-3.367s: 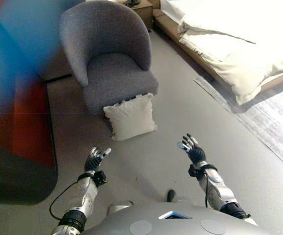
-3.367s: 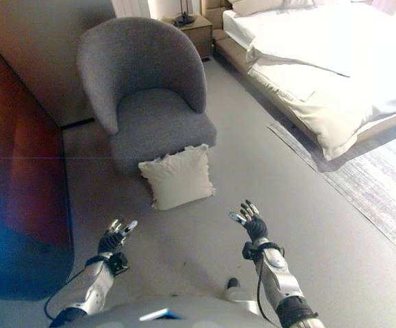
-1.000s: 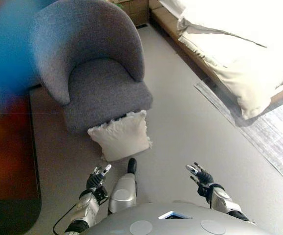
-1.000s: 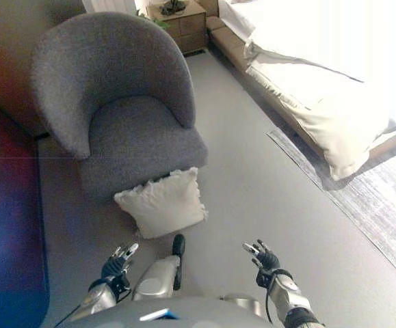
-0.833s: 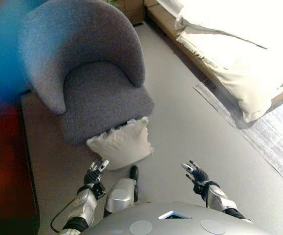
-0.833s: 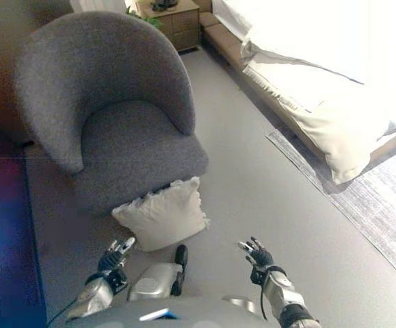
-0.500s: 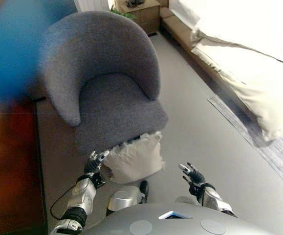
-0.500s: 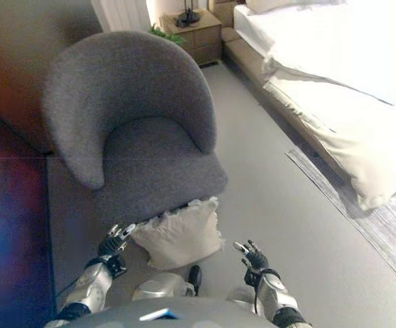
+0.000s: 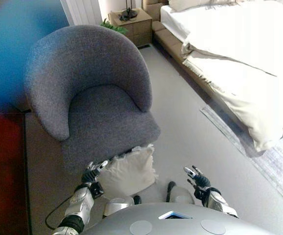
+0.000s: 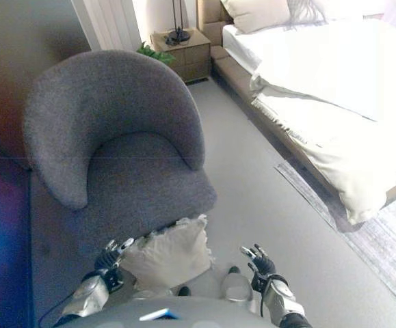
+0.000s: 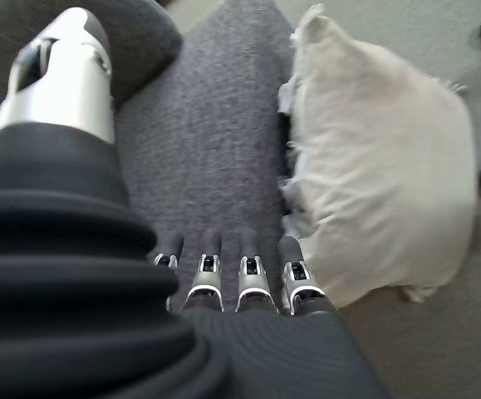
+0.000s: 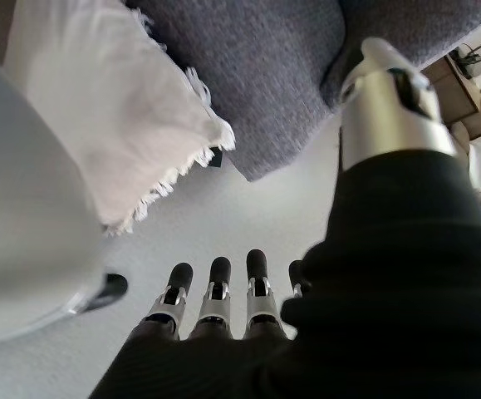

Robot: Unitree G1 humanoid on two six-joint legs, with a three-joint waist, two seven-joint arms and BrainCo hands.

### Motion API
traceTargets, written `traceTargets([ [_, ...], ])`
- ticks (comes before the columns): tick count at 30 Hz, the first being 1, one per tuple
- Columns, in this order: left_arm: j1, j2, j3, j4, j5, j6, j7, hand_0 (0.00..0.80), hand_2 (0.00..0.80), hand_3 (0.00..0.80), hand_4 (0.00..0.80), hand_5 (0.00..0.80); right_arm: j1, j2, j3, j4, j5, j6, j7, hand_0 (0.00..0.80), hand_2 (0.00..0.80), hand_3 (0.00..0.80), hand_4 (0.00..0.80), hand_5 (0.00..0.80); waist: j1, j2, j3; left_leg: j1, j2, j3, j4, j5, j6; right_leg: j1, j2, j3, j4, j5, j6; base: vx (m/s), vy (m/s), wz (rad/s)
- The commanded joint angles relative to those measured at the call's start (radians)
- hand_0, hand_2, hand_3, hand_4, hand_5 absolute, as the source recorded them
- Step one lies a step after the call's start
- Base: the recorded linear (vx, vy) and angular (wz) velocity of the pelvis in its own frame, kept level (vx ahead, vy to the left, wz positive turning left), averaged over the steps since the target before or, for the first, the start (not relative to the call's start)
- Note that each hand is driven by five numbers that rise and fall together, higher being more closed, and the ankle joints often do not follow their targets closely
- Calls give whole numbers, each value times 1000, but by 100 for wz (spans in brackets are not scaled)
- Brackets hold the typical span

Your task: Pick up the cushion and take it to the sofa

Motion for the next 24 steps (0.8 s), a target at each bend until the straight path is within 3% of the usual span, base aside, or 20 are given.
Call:
traceTargets([
  [1, -69, 15, 40, -19, 45, -27, -12, 0, 0, 0, 0, 0, -63, -25, -6, -11, -29, -19, 13, 0, 0, 0, 0, 0, 12, -3, 18, -34, -13, 18, 52, -17, 22, -33, -23, 24, -28, 107, 54, 208, -189, 5],
  [5, -83, 0, 43, 2, 15, -5, -28, 0, 0, 0, 0, 0, -62, -32, 19, 6, -100, -22, -8, 0, 0, 0, 0, 0, 10, -12, 17, -50, 27, 41, 88, -19, -3, -7, -10, 5, -28, 72, 41, 165, -187, 15],
  [9, -106, -8, 29, 21, 66, -5, -18, 0, 0, 0, 0, 0, -66, -43, 38, 1, -151, -31, -35, 0, 0, 0, 0, 0, -5, -19, 24, -78, 58, 117, 193, -33, -26, -2, -14, -42, -4, 40, 15, 94, -106, 31],
  [11, -125, -11, 10, 33, 83, -4, 1, 0, 0, 0, 0, 0, -71, -58, 47, -16, -172, -35, -82, 0, 0, 0, 0, 0, -12, -8, 39, -142, 111, 152, 261, 45, -57, 7, -13, -62, 21, 13, -5, 49, -10, 42],
  [12, -135, -15, -1, 37, 82, -5, 10, 0, 0, 0, 0, 0, -81, -67, 50, -17, -192, -43, -98, 0, 0, 0, 0, 0, -11, 2, 49, -161, 134, 149, 243, 74, -70, 8, -15, -64, 36, 1, -7, 6, 116, 64],
  [16, -209, -30, -49, 60, 54, -39, 68, 0, 0, 0, 0, 0, -203, -128, 93, 23, -251, -101, -137, 0, 0, 0, 0, 0, 20, 62, 113, -265, 185, 73, 119, 209, -110, -58, -21, -46, 106, -49, -10, -158, 213, 26],
  [21, -347, -4, -78, 86, 23, -77, 132, 0, 0, 0, 0, 0, -388, -167, 159, 16, -277, -86, -208, 0, 0, 0, 0, 0, 23, 59, 218, -449, 146, 124, 268, 105, -81, -289, -120, -42, 290, -45, 20, -282, 166, -13],
  [24, -360, 14, -77, 35, -9, -104, 148, 0, 0, 0, 0, 0, -415, -188, 168, -47, -291, -61, -229, 0, 0, 0, 0, 0, 23, 53, 258, -538, 136, 140, 366, 62, -74, -354, -142, -24, 324, -38, 30, -130, 84, -5],
])
